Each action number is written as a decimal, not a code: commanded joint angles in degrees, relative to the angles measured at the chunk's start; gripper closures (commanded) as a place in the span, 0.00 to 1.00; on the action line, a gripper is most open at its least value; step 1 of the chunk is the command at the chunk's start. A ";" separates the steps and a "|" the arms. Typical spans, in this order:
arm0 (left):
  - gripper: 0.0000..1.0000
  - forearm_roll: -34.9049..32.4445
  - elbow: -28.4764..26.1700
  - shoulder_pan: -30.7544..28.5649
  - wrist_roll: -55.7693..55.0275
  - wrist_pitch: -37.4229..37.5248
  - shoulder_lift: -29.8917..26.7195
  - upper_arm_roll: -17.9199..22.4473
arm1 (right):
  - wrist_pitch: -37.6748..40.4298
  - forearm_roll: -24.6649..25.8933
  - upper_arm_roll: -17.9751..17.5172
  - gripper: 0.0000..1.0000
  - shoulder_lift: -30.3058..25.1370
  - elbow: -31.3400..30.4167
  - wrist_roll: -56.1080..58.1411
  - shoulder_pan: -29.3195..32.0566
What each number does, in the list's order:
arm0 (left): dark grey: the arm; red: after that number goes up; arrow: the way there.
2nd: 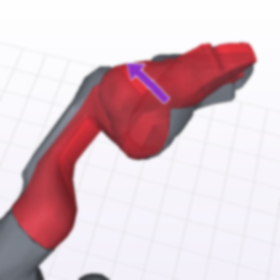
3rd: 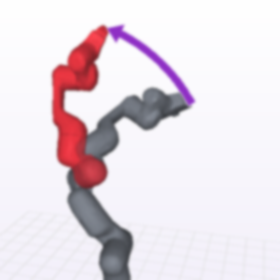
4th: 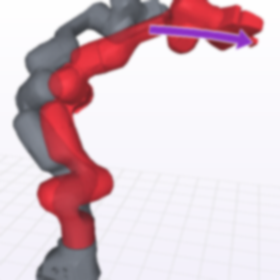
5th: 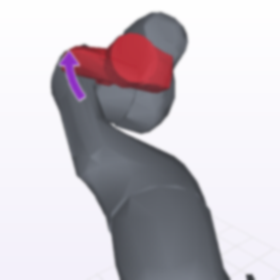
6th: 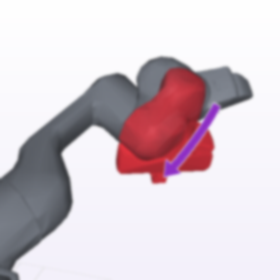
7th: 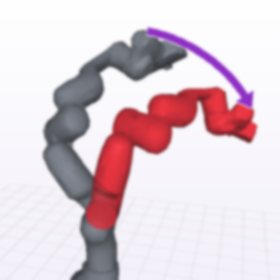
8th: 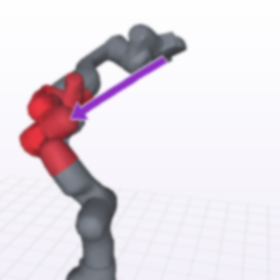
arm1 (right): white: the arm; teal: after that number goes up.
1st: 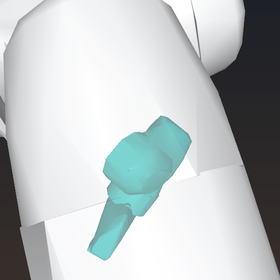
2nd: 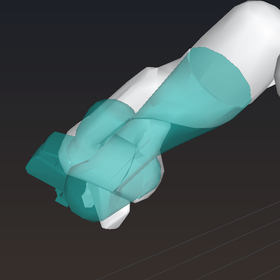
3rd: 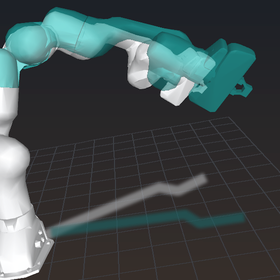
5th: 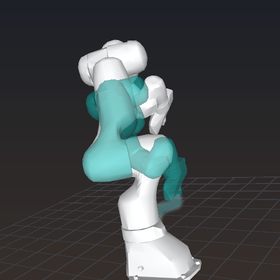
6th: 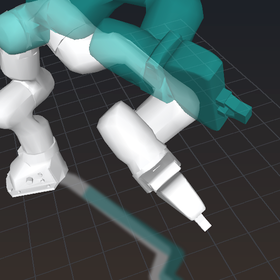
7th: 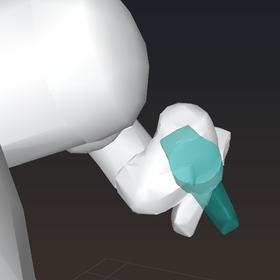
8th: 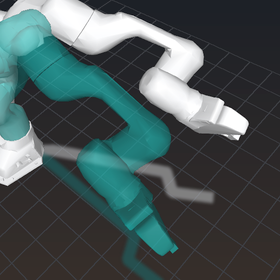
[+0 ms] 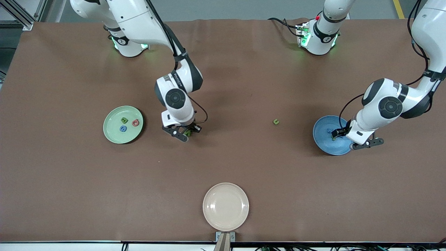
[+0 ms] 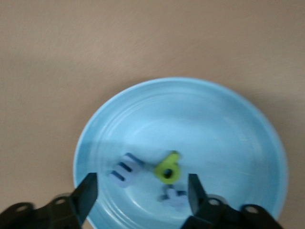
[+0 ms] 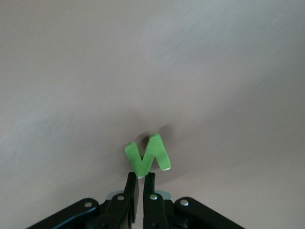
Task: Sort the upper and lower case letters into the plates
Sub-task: 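Reach the left gripper to the n while the right gripper drops the M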
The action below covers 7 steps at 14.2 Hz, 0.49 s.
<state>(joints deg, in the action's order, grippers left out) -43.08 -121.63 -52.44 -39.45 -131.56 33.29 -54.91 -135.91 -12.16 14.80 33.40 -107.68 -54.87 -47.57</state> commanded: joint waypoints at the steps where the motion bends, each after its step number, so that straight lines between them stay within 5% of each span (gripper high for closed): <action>1: 0.00 0.97 -0.80 0.06 -2.80 5.59 -3.32 -5.36 | 6.25 0.04 3.11 1.00 -5.44 -1.30 6.07 0.46; 4: 0.00 3.96 -0.80 1.37 -24.61 6.76 -2.28 -10.65 | 12.49 0.04 7.16 1.00 -9.92 -2.18 16.86 2.73; 7: 0.00 3.88 0.08 9.70 -44.26 6.40 -0.34 -10.84 | 13.74 0.04 8.57 1.00 -15.02 -7.08 29.25 8.26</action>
<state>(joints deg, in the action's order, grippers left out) -39.91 -122.10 -47.29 -73.83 -125.46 32.32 -65.80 -121.90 -12.16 23.53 23.75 -108.88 -32.79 -42.89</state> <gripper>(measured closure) 0.000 0.912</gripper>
